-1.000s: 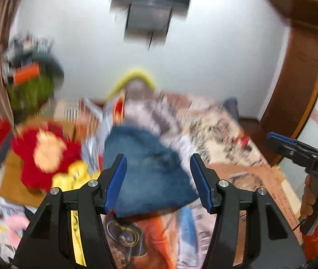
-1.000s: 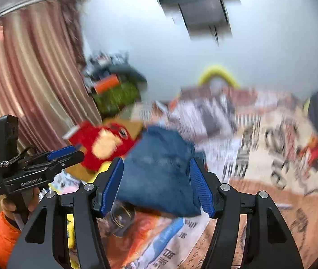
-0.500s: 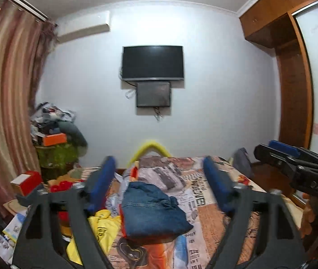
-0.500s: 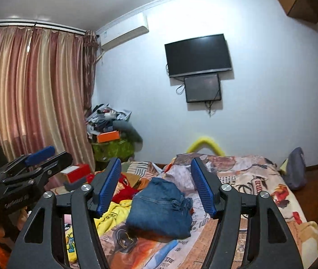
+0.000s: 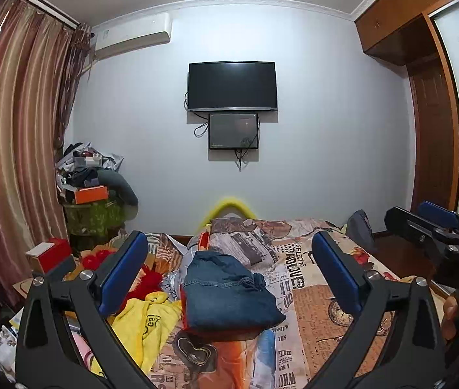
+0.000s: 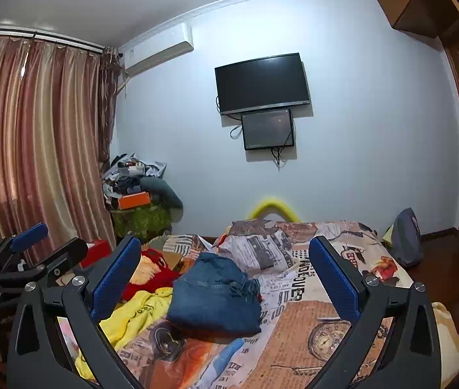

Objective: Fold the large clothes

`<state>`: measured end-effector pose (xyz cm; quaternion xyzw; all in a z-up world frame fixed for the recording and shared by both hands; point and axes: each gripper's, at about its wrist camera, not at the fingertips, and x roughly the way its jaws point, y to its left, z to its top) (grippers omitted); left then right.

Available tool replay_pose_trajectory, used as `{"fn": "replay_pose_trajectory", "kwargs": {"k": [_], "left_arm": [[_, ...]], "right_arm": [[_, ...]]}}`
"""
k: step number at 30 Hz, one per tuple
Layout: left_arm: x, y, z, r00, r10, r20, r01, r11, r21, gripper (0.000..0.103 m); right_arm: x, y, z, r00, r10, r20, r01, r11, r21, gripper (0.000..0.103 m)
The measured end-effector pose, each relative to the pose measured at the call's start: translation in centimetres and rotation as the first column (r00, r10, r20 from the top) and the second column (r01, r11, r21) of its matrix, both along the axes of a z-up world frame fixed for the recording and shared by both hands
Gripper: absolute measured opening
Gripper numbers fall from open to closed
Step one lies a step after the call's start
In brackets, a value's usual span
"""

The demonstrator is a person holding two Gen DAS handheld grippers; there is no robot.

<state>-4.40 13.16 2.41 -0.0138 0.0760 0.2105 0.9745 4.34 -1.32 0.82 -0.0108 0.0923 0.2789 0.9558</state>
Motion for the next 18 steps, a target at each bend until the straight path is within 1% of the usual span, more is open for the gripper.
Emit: {"fn": "replay_pose_trajectory", "kwargs": {"k": [5, 11, 18], "left_arm": [[0.3, 0.6, -0.6, 1.0, -0.005, -0.012, 0.005, 1.0, -0.029, 0.102], [0.6, 0.7, -1.1, 1.0, 0.004, -0.022, -0.005, 0.999, -0.033, 0.102], [0.9, 1.1, -1.6, 0.999, -0.006, -0.038, 0.004, 0.998, -0.057, 0.102]], "right_arm": [[-0.2, -0.2, -0.6, 1.0, -0.011, 0.007, 0.011, 1.0, -0.017, 0.103], [-0.2, -0.3, -1.3, 1.0, -0.012, -0.01, 0.012, 0.999, -0.032, 0.103], [-0.2, -0.5, -1.3, 1.0, -0.012, -0.025, 0.011, 0.999, -0.04, 0.103]]}}
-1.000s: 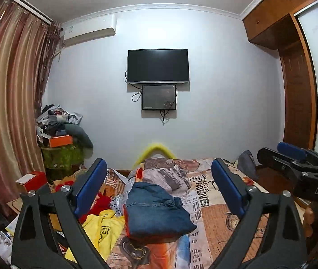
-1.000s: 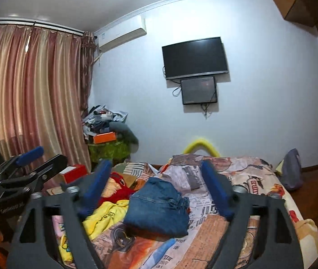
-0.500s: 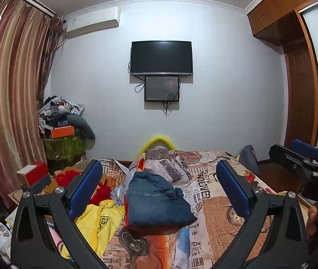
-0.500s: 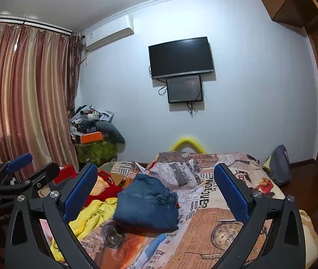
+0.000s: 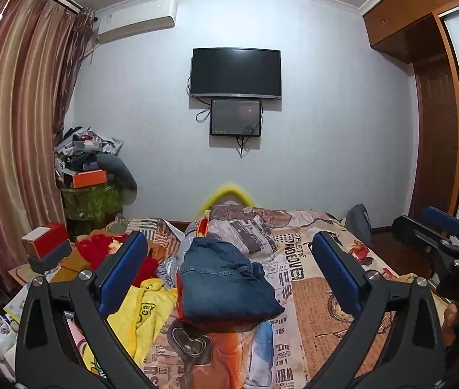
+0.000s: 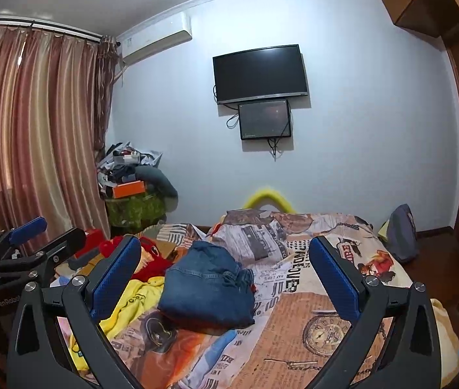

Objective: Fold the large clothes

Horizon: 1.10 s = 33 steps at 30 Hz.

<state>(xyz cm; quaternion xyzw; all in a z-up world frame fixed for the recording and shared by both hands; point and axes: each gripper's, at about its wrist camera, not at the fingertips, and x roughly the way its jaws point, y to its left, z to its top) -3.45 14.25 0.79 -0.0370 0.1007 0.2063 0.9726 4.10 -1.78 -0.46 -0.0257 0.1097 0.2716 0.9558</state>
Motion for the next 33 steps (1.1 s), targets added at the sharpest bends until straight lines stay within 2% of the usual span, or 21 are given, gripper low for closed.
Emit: {"fn": "replay_pose_trajectory", "kwargs": {"k": [24, 33], "left_arm": [[0.63, 0.86, -0.67, 0.999, -0.027, -0.024, 0.027, 0.999, -0.039, 0.102], [0.71, 0.56, -0.61, 0.998, -0.05, -0.031, 0.049, 0.998, -0.031, 0.102]], "right_arm": [[-0.2, -0.42, 0.54, 1.0, 0.0, -0.015, 0.0, 1.0, 0.001, 0.103], [-0.2, -0.47, 0.56, 1.0, 0.001, -0.021, -0.001, 1.0, 0.009, 0.103]]}}
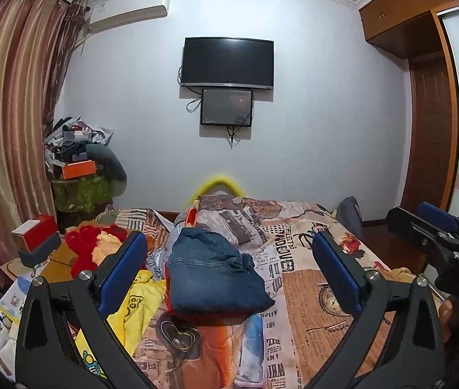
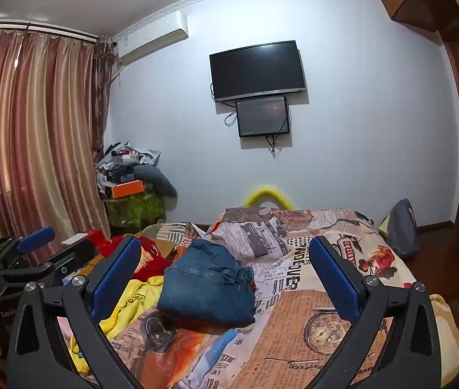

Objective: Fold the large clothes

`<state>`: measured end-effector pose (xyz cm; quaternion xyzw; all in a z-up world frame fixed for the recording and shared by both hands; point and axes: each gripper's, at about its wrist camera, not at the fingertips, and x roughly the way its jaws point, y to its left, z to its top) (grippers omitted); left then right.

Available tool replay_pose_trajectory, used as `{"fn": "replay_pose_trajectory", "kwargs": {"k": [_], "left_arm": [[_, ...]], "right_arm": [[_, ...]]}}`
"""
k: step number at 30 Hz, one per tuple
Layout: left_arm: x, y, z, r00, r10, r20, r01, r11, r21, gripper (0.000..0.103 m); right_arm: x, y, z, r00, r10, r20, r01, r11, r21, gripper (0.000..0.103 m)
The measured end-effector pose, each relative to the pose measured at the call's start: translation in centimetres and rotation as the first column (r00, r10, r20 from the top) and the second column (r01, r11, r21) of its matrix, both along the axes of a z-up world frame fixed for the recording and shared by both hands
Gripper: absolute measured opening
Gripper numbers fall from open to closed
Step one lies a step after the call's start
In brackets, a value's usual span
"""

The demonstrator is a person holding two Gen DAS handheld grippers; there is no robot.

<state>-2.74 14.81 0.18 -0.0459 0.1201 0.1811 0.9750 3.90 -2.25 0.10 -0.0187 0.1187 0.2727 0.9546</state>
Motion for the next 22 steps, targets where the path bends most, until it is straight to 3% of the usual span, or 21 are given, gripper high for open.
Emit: {"fn": "replay_pose_trajectory", "kwargs": {"k": [22], "left_arm": [[-0.16, -0.35, 0.03, 1.0, -0.004, -0.006, 0.004, 1.0, -0.006, 0.102]], "right_arm": [[-0.14, 0.27, -0.13, 1.0, -0.002, 0.0, 0.002, 1.0, 0.005, 0.103]]}}
